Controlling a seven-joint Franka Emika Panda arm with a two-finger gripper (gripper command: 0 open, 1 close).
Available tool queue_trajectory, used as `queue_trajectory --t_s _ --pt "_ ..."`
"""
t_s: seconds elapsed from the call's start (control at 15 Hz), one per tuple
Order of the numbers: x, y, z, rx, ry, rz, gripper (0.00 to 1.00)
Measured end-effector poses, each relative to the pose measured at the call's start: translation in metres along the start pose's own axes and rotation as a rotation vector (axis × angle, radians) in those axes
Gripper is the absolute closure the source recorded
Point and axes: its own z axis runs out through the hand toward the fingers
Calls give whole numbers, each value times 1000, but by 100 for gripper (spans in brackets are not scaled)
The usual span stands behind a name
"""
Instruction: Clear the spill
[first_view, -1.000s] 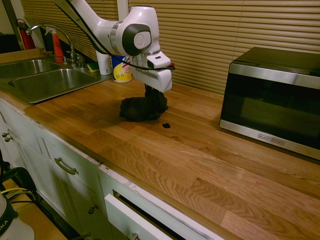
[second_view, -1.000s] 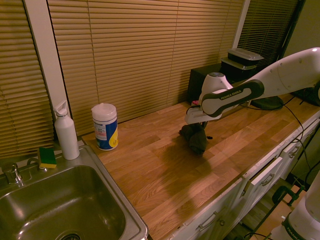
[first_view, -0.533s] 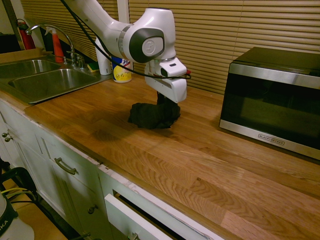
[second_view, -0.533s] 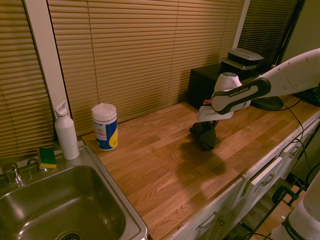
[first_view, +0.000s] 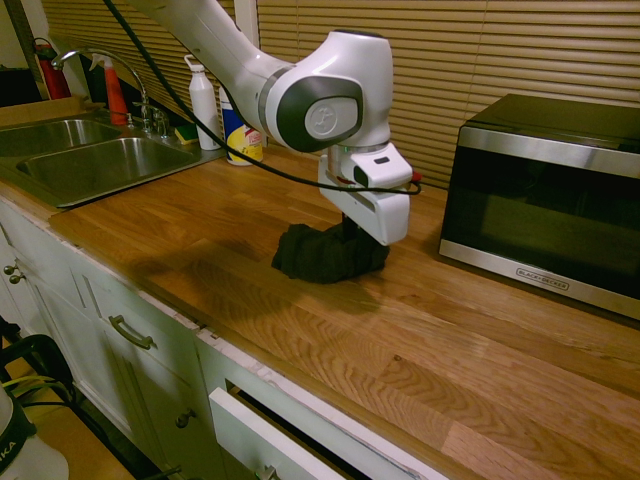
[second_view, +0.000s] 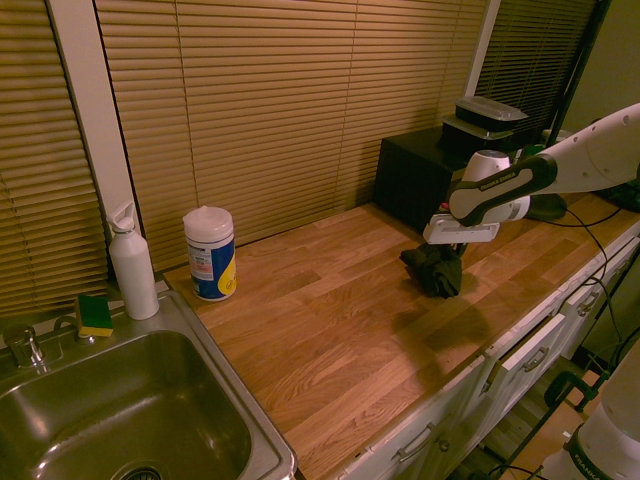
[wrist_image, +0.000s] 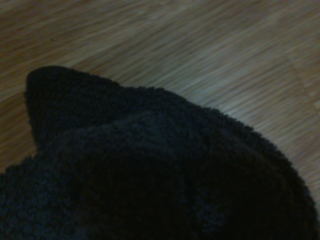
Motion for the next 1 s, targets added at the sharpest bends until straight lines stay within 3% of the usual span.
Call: queue_trajectory --t_s 0.4,1.0 --pt "-29 -17 -12 20 5 -73 100" --pt "-191 -62 -47 35 13 -276 100"
